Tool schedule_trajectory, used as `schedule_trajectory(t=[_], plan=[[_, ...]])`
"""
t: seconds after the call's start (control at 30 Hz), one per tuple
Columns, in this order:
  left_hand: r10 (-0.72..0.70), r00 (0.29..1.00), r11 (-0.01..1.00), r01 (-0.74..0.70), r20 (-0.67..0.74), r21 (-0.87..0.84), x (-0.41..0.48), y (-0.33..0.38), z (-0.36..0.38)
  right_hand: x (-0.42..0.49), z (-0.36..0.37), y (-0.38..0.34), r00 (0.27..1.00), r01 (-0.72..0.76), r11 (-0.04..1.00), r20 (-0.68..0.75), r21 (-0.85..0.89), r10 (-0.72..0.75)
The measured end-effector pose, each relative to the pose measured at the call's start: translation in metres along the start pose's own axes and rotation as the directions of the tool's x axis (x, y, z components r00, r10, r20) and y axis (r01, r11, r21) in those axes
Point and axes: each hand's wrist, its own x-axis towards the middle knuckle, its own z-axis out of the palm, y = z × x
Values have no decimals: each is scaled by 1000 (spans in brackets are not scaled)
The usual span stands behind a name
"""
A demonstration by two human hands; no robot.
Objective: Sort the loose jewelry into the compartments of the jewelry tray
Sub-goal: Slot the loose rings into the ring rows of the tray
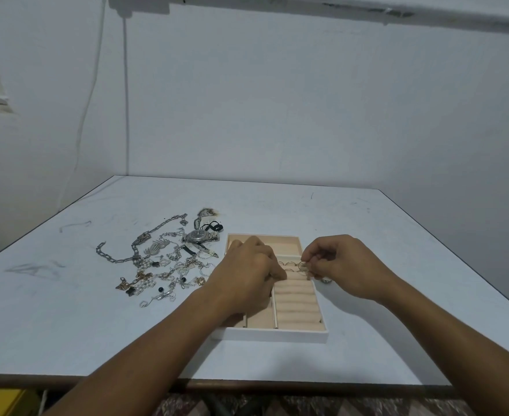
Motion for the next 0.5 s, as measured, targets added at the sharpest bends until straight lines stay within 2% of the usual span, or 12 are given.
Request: schedule_trajectory(t=[0.5], plan=[[22, 999, 998, -20, -31, 68, -3, 3, 0, 2, 14, 0, 999, -11, 995, -39, -97, 7]])
